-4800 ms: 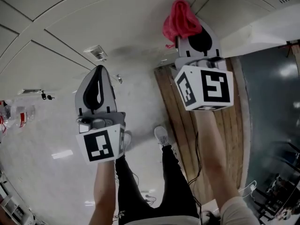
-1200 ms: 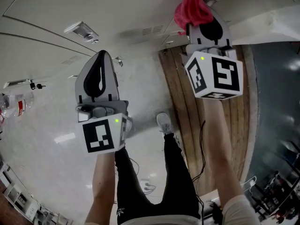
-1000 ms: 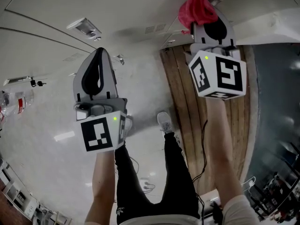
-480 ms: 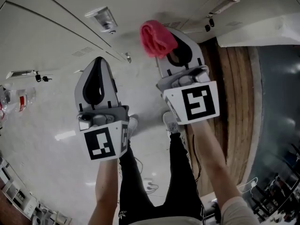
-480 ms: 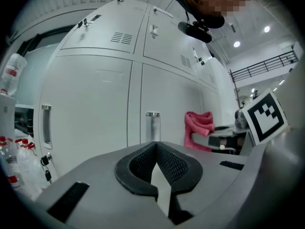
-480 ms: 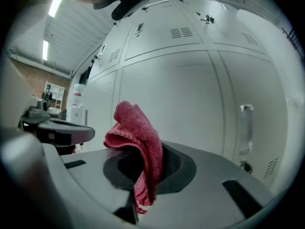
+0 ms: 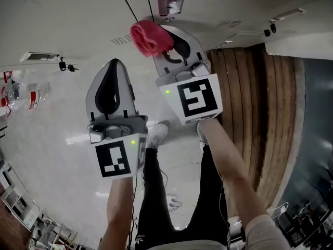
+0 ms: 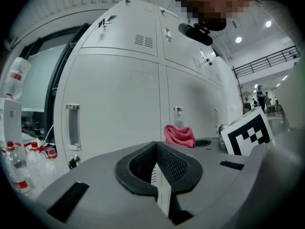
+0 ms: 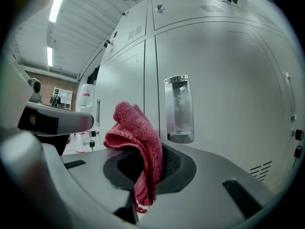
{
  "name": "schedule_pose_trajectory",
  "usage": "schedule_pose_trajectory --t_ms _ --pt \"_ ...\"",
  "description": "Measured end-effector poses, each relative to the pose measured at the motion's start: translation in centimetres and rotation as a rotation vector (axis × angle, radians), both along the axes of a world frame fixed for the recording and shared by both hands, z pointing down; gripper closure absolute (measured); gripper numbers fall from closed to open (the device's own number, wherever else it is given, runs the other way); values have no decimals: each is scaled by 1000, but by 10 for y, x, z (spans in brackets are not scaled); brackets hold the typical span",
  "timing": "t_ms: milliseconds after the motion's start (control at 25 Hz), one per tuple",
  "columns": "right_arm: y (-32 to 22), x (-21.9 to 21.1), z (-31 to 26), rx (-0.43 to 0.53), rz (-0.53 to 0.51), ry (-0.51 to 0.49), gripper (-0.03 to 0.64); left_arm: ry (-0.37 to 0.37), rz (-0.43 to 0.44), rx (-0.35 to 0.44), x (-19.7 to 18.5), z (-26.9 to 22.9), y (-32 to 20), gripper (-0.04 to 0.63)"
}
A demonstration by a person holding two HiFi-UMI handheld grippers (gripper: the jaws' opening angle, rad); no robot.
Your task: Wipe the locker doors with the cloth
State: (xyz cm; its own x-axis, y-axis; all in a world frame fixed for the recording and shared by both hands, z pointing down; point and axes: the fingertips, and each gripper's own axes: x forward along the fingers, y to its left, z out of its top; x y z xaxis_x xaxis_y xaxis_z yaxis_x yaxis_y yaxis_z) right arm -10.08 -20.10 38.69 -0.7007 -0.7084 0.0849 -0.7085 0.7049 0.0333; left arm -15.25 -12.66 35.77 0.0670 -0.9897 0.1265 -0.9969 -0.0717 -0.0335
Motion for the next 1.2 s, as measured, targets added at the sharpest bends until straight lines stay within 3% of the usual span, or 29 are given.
schedule_pose_trajectory --t_ms 320,680,920,1200 --pt "-14 -5 2 19 31 21 578 -31 2 14 -15 3 1 578" --pt "-26 34 8 -22 64 0 577 16 12 7 18 6 -10 578" --pt "-48 101 8 -26 162 -27 577 3 20 16 49 2 -17 578" --pt "-74 186 10 7 259 17 577 -13 -3 30 86 2 -22 578"
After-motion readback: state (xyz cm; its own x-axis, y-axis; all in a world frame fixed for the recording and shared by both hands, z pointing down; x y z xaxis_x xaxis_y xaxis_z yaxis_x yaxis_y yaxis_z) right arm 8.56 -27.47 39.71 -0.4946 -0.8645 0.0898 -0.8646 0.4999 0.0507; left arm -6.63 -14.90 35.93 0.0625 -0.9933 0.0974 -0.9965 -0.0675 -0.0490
